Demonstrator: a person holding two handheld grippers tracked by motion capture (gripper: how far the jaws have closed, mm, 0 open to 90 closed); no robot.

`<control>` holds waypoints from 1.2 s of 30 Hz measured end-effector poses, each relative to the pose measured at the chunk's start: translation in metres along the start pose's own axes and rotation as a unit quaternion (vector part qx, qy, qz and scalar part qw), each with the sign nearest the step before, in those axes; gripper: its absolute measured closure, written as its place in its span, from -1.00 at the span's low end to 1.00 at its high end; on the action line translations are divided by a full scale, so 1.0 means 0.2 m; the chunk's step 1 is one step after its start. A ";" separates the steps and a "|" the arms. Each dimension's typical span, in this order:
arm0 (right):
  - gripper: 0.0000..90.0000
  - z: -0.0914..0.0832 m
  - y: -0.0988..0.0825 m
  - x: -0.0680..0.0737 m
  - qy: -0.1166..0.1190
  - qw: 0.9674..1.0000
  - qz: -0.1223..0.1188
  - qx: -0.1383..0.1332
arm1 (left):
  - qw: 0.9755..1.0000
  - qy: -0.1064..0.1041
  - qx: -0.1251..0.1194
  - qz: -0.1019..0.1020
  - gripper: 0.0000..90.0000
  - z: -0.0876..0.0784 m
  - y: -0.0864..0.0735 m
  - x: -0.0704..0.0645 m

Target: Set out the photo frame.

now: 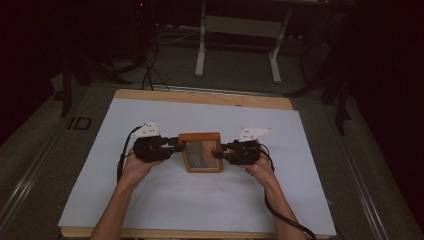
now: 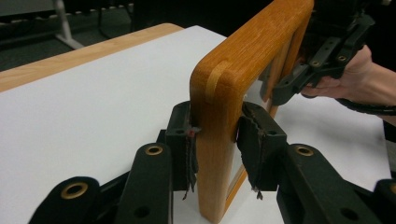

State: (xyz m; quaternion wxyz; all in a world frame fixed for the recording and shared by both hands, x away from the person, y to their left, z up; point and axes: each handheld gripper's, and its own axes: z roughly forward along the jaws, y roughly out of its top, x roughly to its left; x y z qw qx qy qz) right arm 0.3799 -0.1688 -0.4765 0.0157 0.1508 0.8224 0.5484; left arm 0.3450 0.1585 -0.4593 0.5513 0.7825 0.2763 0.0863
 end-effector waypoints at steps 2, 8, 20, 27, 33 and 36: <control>0.51 0.00 0.00 0.01 -0.006 1.000 -0.009 0.007 | 1.000 -0.011 -0.002 -0.012 0.43 0.02 -0.01 0.02; 0.51 -0.01 0.00 -0.01 -0.006 1.000 -0.006 0.011 | 0.999 -0.032 0.022 -0.021 0.37 0.10 -0.04 0.05; 0.34 -0.02 -0.07 -0.04 -0.052 0.998 0.036 0.017 | 0.998 -0.017 0.060 -0.006 0.47 0.21 -0.08 0.02; 0.33 0.00 -0.07 -0.05 -0.064 0.995 0.070 0.018 | 0.998 0.002 0.069 -0.012 0.44 0.24 -0.09 0.03; 0.33 0.01 -0.08 -0.10 -0.075 0.992 0.095 0.023 | 0.996 0.015 0.082 -0.033 0.45 0.26 -0.12 0.07; 0.33 0.01 -0.07 -0.09 -0.075 0.993 0.092 0.025 | 0.996 0.017 0.081 -0.033 0.46 0.26 -0.12 0.06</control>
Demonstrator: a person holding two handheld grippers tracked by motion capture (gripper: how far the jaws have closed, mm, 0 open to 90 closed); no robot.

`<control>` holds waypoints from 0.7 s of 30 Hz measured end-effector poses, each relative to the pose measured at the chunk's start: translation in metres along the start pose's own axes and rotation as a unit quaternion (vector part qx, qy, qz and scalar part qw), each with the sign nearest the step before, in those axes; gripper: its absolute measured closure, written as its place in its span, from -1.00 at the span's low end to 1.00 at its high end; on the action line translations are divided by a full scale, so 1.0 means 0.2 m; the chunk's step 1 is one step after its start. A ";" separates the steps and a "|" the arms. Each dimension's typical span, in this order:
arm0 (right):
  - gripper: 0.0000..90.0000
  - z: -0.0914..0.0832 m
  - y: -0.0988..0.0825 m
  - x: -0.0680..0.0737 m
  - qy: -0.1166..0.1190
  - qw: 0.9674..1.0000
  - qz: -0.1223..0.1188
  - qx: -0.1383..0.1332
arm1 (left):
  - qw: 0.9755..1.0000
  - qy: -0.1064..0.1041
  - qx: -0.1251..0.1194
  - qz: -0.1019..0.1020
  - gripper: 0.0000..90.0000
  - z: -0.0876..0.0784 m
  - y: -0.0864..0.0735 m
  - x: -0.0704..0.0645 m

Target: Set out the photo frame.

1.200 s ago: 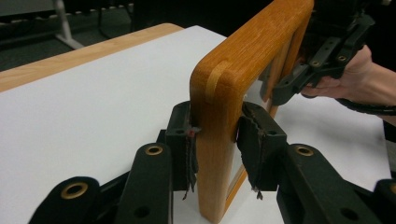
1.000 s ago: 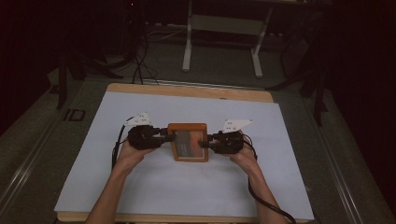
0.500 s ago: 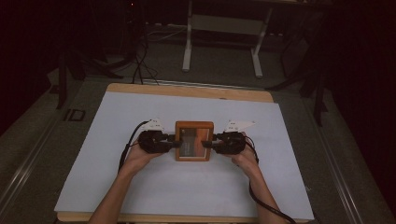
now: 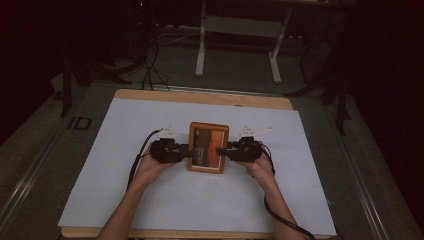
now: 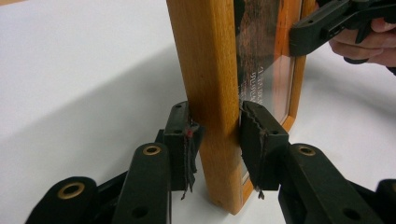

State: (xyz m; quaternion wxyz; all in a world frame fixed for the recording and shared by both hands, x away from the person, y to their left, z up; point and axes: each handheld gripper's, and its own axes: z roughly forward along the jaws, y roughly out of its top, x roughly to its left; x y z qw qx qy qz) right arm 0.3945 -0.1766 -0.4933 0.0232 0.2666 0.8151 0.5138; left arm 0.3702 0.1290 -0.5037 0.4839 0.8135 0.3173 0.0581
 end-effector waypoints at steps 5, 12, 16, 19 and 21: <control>0.32 0.00 0.00 -0.01 0.005 1.000 -0.002 -0.002 | 1.000 -0.003 -0.002 -0.001 0.46 -0.01 -0.01 -0.01; 0.29 0.02 0.00 -0.03 0.015 1.000 -0.005 -0.011 | 1.000 -0.011 -0.003 -0.003 0.45 -0.02 -0.02 -0.01; 0.29 0.01 0.00 -0.02 0.013 1.000 -0.005 -0.010 | 1.000 -0.003 -0.002 0.001 0.45 -0.01 -0.01 -0.02; 0.30 0.00 0.00 -0.02 0.009 1.000 -0.007 -0.005 | 1.000 -0.001 -0.001 0.003 0.44 -0.01 -0.01 -0.02; 0.30 0.00 0.00 -0.02 0.009 1.000 -0.008 -0.004 | 1.000 -0.001 -0.001 0.002 0.44 -0.01 -0.01 -0.02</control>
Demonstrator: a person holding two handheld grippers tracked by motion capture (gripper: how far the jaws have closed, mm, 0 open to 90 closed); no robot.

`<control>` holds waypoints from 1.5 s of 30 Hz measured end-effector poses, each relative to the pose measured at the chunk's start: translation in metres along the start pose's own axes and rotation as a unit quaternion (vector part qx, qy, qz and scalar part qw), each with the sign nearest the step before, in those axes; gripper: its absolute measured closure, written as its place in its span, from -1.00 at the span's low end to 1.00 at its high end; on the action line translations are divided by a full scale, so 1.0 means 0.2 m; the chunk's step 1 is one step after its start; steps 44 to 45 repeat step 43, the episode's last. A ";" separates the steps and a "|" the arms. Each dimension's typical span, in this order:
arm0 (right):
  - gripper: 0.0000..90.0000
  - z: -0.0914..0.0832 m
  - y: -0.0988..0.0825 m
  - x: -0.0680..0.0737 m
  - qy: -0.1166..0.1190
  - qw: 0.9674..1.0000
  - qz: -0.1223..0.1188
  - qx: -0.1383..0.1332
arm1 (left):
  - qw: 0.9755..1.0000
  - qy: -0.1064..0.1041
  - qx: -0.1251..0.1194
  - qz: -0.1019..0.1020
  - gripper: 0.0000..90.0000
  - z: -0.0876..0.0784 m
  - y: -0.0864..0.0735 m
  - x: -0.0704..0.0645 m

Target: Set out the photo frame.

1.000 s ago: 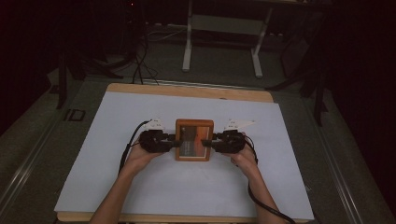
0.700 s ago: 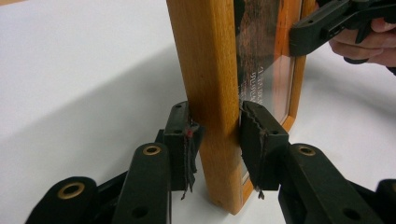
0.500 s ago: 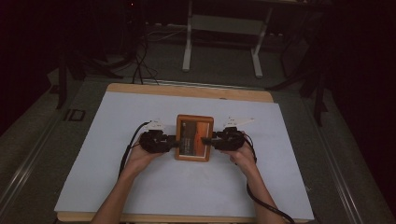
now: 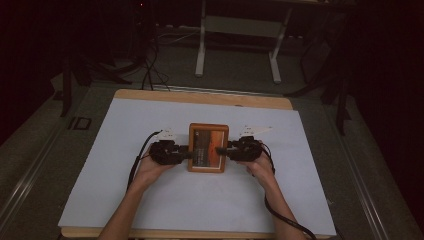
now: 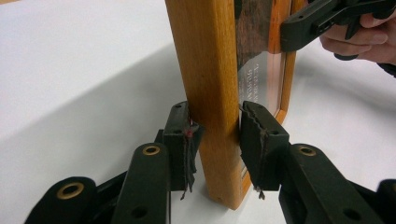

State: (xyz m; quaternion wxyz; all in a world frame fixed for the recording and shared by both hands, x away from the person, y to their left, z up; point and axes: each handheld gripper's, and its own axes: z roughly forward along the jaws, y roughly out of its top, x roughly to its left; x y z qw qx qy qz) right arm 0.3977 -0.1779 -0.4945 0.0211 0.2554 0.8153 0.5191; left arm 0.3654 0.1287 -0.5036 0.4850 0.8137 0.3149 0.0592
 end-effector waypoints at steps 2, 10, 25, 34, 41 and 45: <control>0.29 0.00 0.00 0.00 -0.002 1.000 -0.001 0.000 | 1.000 -0.003 0.000 -0.003 0.44 0.00 0.00 0.00; 0.05 -0.04 -0.01 0.02 -0.010 1.000 -0.005 0.000 | 1.000 -0.009 -0.003 -0.009 0.38 -0.02 -0.01 0.01; 0.19 -0.13 -0.08 0.01 -0.028 1.000 -0.003 0.011 | 1.000 -0.009 0.011 -0.009 0.37 -0.03 -0.05 -0.01; 0.19 -0.16 -0.07 0.00 -0.030 1.000 -0.001 0.003 | 1.000 -0.002 0.012 -0.013 0.34 -0.06 -0.08 -0.01; 0.16 -0.23 -0.10 -0.01 -0.047 0.999 0.003 0.001 | 0.999 0.039 0.008 -0.029 0.29 -0.16 -0.12 -0.01; 0.14 -0.25 -0.10 -0.01 -0.056 0.998 0.009 0.003 | 0.997 0.071 0.010 -0.029 0.21 -0.20 -0.14 -0.01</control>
